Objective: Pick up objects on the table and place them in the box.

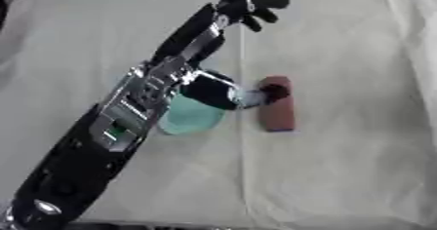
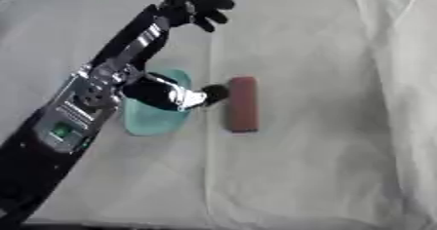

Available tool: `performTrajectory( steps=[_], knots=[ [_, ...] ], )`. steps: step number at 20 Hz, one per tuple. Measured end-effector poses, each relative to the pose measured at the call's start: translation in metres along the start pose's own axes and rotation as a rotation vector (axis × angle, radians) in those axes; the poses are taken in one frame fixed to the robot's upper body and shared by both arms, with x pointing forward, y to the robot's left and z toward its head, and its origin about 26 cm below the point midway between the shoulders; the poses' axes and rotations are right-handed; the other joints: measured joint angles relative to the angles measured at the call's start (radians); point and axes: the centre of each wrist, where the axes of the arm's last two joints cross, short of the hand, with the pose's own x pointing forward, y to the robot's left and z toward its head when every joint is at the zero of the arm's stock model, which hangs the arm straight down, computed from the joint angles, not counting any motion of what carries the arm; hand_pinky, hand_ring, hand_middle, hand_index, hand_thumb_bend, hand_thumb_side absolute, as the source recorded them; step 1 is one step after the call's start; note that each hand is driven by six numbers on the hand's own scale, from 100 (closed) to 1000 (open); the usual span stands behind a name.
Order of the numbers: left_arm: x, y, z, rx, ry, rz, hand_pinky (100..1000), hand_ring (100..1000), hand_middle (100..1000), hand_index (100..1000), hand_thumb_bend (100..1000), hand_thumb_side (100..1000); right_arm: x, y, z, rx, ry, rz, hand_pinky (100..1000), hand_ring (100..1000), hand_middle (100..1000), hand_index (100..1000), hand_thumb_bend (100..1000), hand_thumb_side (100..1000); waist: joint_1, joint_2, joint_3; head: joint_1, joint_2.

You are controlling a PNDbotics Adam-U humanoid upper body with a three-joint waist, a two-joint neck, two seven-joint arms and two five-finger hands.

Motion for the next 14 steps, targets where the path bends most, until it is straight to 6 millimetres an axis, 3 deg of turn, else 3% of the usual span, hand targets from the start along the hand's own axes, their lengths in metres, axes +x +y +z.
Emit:
performTrajectory(
  steps=[2,7,14],
  knots=[
    [0.0018,0.0014,-0.0031,-0.103,-0.038,-0.021,999,1000,997,1000,461,565,-0.0001,0.0,0.0002,0.001,0.0,0.0,404,616,860,821,100,497,0.002,-0.002,-0.004,0.0,0.0],
    [0.0037,0.0055,-0.0069,-0.283,-0.08,-0.078,940,951,979,1000,495,530,-0.0008,0.0009,0.0029,0.002,0.008,-0.004,402,613,861,821,100,498,0.007,-0.005,-0.008,0.0,0.0],
    [0.0047,0.0041,-0.0081,-0.304,-0.052,-0.119,879,908,936,1000,486,533,-0.0008,0.0011,0.003,0.002,0.009,-0.006,400,610,862,822,100,498,0.015,-0.008,-0.009,-0.001,0.0]
  ],
)
